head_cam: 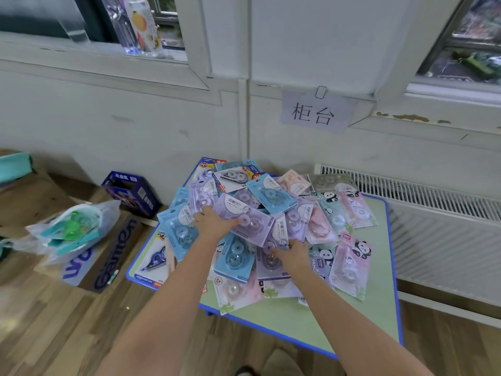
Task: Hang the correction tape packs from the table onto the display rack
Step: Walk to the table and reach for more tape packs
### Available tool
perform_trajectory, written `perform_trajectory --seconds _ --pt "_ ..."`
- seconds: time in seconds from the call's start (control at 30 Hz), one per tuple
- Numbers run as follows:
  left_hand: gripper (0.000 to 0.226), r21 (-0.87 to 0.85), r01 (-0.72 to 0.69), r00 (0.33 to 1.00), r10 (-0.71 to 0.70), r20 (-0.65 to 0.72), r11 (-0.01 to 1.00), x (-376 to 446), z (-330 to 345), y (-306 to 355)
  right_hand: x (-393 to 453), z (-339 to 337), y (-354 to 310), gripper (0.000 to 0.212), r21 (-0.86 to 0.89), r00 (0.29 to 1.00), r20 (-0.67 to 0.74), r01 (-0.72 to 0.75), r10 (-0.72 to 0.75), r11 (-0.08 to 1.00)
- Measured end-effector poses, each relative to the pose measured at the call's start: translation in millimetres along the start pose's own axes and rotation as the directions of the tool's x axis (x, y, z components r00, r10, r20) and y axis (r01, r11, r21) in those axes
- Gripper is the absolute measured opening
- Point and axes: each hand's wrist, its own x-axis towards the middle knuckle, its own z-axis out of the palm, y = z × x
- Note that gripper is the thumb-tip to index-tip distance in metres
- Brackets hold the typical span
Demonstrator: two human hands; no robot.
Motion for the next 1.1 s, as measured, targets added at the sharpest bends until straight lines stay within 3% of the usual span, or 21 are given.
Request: perform_trajectory --seconds 0.17,0.43,0.57,0.67,0.8,0.93,1.0,1.1 --pt "0.086 -0.497 0.016 0.999 0.004 0.039 0.868 -13 5 -3 -11 -8 -2 0.032 0.125 0.999 0.028 0.022 -0.026 0.992" --pt "0.077 -0.779 0.017 0.997 -0.074 -0.037 0.627 -26 15 -4 -21 -49 -2 0.009 0.273 0.995 0.032 0.082 -0.094 0.958" --pt "0.076 -0.837 -0.04 0.991 -0.086 -0.103 0.545 -34 20 8 -17 -74 -5 0.017 0.396 0.996 0.012 0.072 -0.084 0.915" --pt "0.072 -0.849 -0.063 0.994 -0.047 -0.103 0.525 -41 25 20 -11 -90 -8 0.006 0.47 0.996 0.046 0.044 -0.074 0.881" --pt "0.032 -0.794 -0.154 0.986 0.139 -0.089 0.588 -48 24 36 -3 -102 -12 0.023 0.569 0.993 0.098 0.001 -0.068 0.822" --pt "0.005 -0.777 -0.195 0.973 0.22 -0.074 0.599 -50 16 54 -10 -113 -30 0.024 0.69 0.98 0.142 0.003 -0.14 0.723" --pt "0.016 -0.787 -0.202 0.966 0.253 -0.061 0.582 -49 10 61 -16 -115 -39 0.026 0.734 0.968 0.153 0.024 -0.2 0.678" --pt "0.009 -0.83 -0.2 0.954 0.295 -0.045 0.52 -45 -5 75 -25 -113 -53 0.027 0.778 0.958 0.149 0.039 -0.245 0.627"
